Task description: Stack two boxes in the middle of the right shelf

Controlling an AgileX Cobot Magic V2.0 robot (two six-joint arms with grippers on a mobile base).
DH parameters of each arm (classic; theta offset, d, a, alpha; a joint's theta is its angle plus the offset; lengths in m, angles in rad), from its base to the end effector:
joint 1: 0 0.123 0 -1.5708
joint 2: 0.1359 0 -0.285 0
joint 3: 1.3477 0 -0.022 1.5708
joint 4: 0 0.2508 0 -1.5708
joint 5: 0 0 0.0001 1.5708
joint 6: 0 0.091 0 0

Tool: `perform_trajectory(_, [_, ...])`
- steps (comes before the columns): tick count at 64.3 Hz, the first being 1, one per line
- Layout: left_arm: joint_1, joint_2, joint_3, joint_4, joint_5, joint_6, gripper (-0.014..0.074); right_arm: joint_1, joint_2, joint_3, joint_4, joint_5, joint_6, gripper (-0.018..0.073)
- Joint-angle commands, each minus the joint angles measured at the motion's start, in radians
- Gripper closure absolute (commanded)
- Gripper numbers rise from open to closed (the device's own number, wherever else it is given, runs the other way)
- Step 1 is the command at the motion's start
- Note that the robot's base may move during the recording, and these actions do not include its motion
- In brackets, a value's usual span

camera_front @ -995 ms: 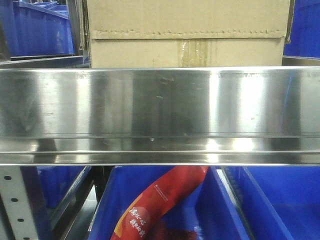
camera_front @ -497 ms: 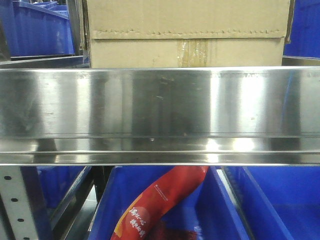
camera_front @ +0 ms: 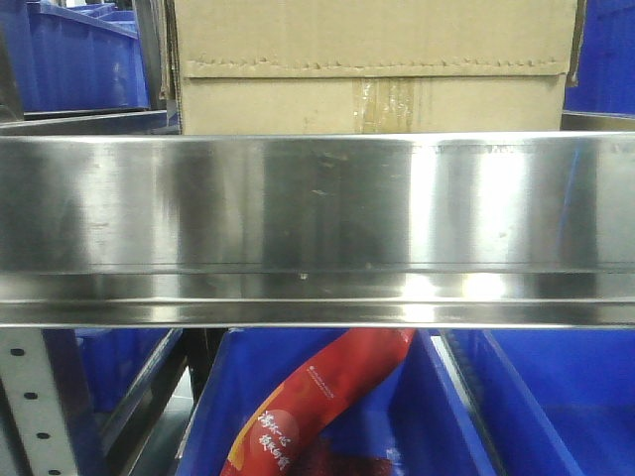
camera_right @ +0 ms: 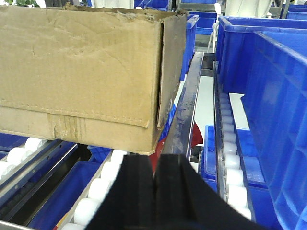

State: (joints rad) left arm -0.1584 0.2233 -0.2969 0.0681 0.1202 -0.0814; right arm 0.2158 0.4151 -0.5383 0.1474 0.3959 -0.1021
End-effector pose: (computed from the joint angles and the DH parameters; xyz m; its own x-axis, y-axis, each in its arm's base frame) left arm 0.0674 -0.0100 0.2887 0.0383 -0.0201 -0.9991 0.1502 0.9886 -0.0141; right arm 0.0841 0.0237 0.3296 -0.1855 -0.0059 -0.9826 -0.2620 0.9641 0.0437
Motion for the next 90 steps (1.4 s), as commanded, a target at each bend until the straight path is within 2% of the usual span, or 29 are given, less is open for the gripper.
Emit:
perform_trajectory(1, [0.049, -0.089, 0.082, 0.011, -0.012, -0.002, 0.0707, -0.002, -0.006, 0.002, -0.011, -0.031, -0.001, 0.0721])
perform_trajectory(12, [0.103, -0.223, 0.231, 0.011, -0.021, -0.002, 0.0707, -0.002, -0.006, 0.002, -0.011, -0.031, -0.001, 0.0721])
perform_trajectory(17, [0.115, -0.223, 0.297, 0.011, -0.111, -0.002, 0.0707, -0.002, -0.006, 0.002, -0.011, -0.031, -0.001, 0.0721])
perform_trajectory(20, [0.119, -0.223, 0.297, 0.008, -0.154, -0.002, 0.0707, -0.002, -0.009, 0.002, -0.011, -0.031, -0.001, 0.0721])
perform_trajectory(23, [0.119, -0.223, 0.297, 0.006, -0.107, -0.002, 0.0707, -0.002, -0.009, 0.002, -0.011, -0.031, -0.001, 0.0721])
perform_trajectory(90, [0.119, -0.223, 0.297, 0.006, -0.114, -0.002, 0.0707, -0.002, -0.009, 0.004, -0.011, -0.045, -0.001, 0.0721])
